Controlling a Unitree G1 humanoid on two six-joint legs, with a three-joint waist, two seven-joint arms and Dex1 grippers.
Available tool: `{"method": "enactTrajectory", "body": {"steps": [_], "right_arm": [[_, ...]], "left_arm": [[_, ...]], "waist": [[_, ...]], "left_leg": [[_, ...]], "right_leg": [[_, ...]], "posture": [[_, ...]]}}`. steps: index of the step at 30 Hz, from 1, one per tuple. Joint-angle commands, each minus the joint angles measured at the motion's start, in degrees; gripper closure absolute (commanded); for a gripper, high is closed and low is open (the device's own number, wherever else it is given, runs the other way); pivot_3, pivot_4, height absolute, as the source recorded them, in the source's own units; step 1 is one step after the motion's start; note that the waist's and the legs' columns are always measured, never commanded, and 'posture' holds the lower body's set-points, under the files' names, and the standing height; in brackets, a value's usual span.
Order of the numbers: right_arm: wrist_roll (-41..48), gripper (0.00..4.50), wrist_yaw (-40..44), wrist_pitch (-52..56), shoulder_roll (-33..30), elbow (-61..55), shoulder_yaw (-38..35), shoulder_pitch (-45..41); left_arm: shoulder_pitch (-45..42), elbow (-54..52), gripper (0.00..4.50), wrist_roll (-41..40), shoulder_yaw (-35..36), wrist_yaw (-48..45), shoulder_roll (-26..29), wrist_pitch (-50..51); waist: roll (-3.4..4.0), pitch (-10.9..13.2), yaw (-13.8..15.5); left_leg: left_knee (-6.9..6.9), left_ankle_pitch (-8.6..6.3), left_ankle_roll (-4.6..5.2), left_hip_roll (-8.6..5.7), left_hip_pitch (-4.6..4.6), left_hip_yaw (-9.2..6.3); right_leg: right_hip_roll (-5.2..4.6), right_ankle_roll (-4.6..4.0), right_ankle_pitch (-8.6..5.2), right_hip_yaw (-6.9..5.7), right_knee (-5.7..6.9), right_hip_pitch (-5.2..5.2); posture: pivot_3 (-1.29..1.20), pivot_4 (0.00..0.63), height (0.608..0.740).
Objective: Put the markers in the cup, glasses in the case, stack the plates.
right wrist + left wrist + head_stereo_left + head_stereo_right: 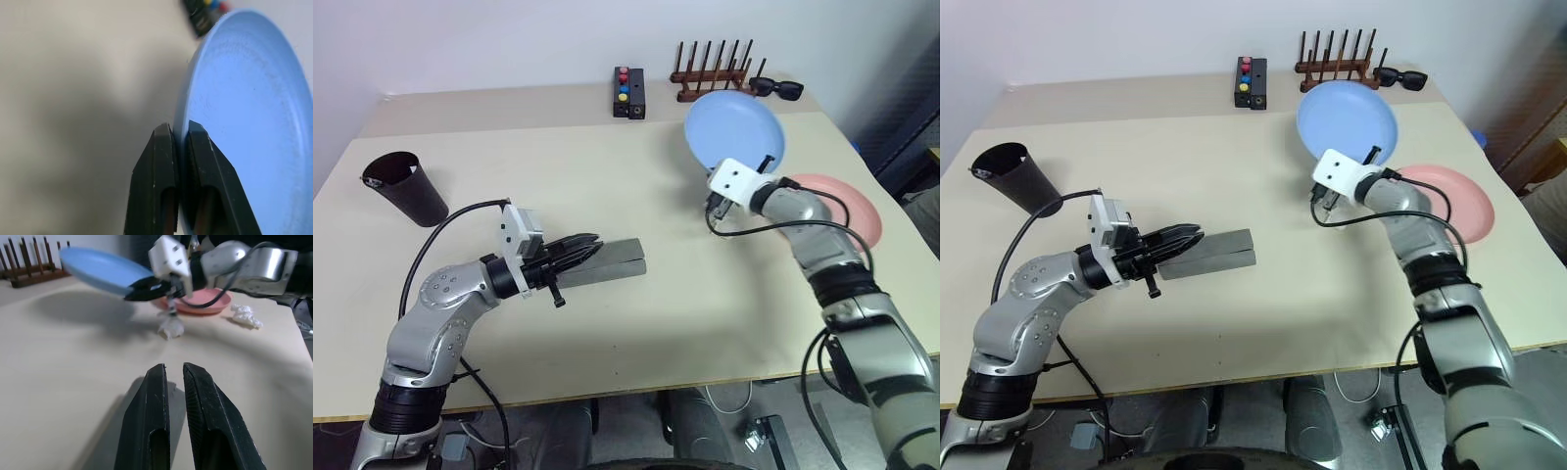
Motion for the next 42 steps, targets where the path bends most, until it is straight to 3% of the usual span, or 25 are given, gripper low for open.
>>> {"method": "enactTrajectory", "body": {"steps": [1, 10, 17, 20, 25, 31, 35, 42], "right_arm": [[4.0, 4.46, 2.1, 8.3, -3.9, -14.1, -7.3, 4.7], [5.0, 4.46, 7.6, 18.5, -14.9, -29.4, -16.5, 27.2], [4.8, 4.46, 7.1, 20.4, -16.1, -29.0, -17.3, 31.3], [5.0, 3.49, 7.3, 21.1, -16.0, -28.9, -17.4, 31.3], [5.7, 1.03, 7.4, 19.6, -16.3, -29.5, -18.0, 30.4], [13.1, 1.03, 11.9, 17.7, -14.2, -34.4, -18.8, 30.0], [15.8, 1.03, 10.8, 20.7, -7.6, -34.9, -14.9, 27.1], [18.2, 1.03, 5.5, 27.1, 3.4, -25.9, -13.9, 21.3]], "left_arm": [[-1.2, 0.7, 4.00, -0.3, 0.2, -0.5, -0.6, -1.9], [-5.4, 4.6, 4.00, 0.4, -2.8, -2.2, -2.5, -2.8], [-6.7, 5.4, 4.00, 0.5, -3.0, -2.3, -2.9, -2.4], [-6.7, 5.2, 4.00, 0.3, -2.9, -2.1, -2.9, -2.2], [-6.4, 3.8, 4.00, -0.1, -2.9, -1.2, -3.0, -1.0], [-7.6, 1.8, 4.00, -0.7, -3.0, 0.8, -3.1, 1.2], [-9.9, 0.8, 4.00, -1.4, -2.8, 2.7, -3.2, 3.9], [-9.9, -0.9, 4.00, -2.0, -2.4, 4.5, -3.2, 5.5]], "waist": [[0.00, 0.0, 0.2], [0.02, 0.0, 1.3], [0.04, 0.0, 1.1], [0.04, 0.0, 1.3], [0.04, 0.0, 1.4], [0.04, 0.0, 1.3], [-0.02, 0.0, 1.1], [0.01, 0.0, 1.5]], "left_leg": [[0.00, 0.00, 0.00, 0.00, -0.01, 0.00], [0.10, 0.00, 0.01, 0.00, -0.02, 0.05], [0.09, 0.00, 0.01, 0.01, 0.02, 0.10], [0.11, -0.01, 0.01, 0.00, 0.00, 0.10], [0.15, 0.00, 0.01, 0.00, -0.02, 0.10], [0.13, -0.01, 0.01, 0.01, -0.01, 0.09], [0.15, 0.00, 0.01, 0.01, 0.01, 0.07], [0.17, 0.00, 0.01, 0.00, -0.03, 0.05]], "right_leg": [[0.00, 0.00, 0.00, 0.00, 0.00, 0.00], [0.00, -0.20, -0.11, 0.02, 0.00, 0.02], [0.00, -0.21, -0.11, 0.05, 0.02, 0.02], [0.00, -0.21, -0.11, 0.05, 0.01, 0.02], [-0.01, -0.21, -0.12, 0.05, 0.00, 0.02], [0.00, -0.20, -0.11, 0.05, 0.01, 0.02], [0.01, -0.20, -0.11, 0.04, 0.01, 0.05], [0.00, -0.20, -0.11, 0.04, 0.00, 0.05]], "posture": [[0.00, 0.150, 0.734], [0.00, 0.150, 0.734], [0.00, 0.150, 0.734], [0.00, 0.150, 0.734], [0.00, 0.150, 0.734], [0.00, 0.150, 0.734], [0.00, 0.150, 0.734], [0.00, 0.150, 0.734]]}}
